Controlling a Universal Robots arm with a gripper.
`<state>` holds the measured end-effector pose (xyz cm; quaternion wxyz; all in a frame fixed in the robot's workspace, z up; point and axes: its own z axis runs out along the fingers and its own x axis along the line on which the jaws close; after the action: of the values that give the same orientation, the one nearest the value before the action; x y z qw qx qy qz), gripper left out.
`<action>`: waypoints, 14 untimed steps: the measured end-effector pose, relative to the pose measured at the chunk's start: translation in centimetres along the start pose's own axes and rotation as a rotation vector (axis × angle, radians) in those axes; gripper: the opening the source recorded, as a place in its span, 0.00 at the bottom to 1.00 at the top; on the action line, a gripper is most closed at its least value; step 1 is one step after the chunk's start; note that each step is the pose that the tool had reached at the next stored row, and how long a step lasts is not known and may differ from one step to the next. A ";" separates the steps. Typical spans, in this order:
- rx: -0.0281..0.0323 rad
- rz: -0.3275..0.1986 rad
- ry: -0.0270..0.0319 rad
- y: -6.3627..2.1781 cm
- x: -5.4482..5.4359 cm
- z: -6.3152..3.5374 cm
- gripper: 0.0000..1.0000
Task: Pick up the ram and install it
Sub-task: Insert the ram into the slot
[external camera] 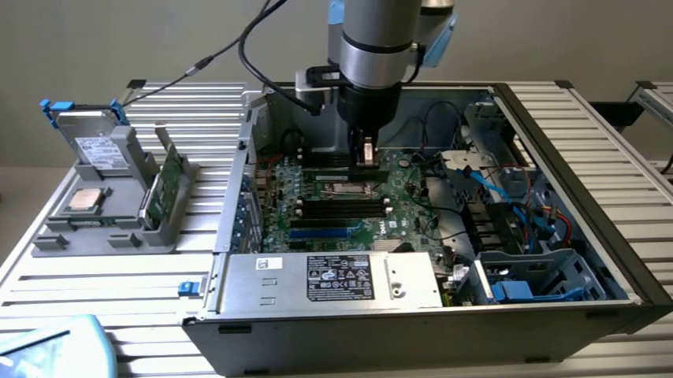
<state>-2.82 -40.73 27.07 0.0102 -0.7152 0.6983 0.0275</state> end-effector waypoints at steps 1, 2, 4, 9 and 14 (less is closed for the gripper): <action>0.0000 0.000 0.0014 0.00 0.0 0.18 0.14; 0.0000 0.000 0.0025 -0.01 0.0 0.36 0.14; -0.0001 0.000 0.0051 -0.02 0.0 0.73 0.14; -0.0005 -0.001 0.0152 -0.04 0.1 1.54 0.14; -0.0008 -0.004 0.0264 -0.05 0.1 2.21 0.14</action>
<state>-2.82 -40.70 24.85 0.0007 -0.7168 0.6970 0.0183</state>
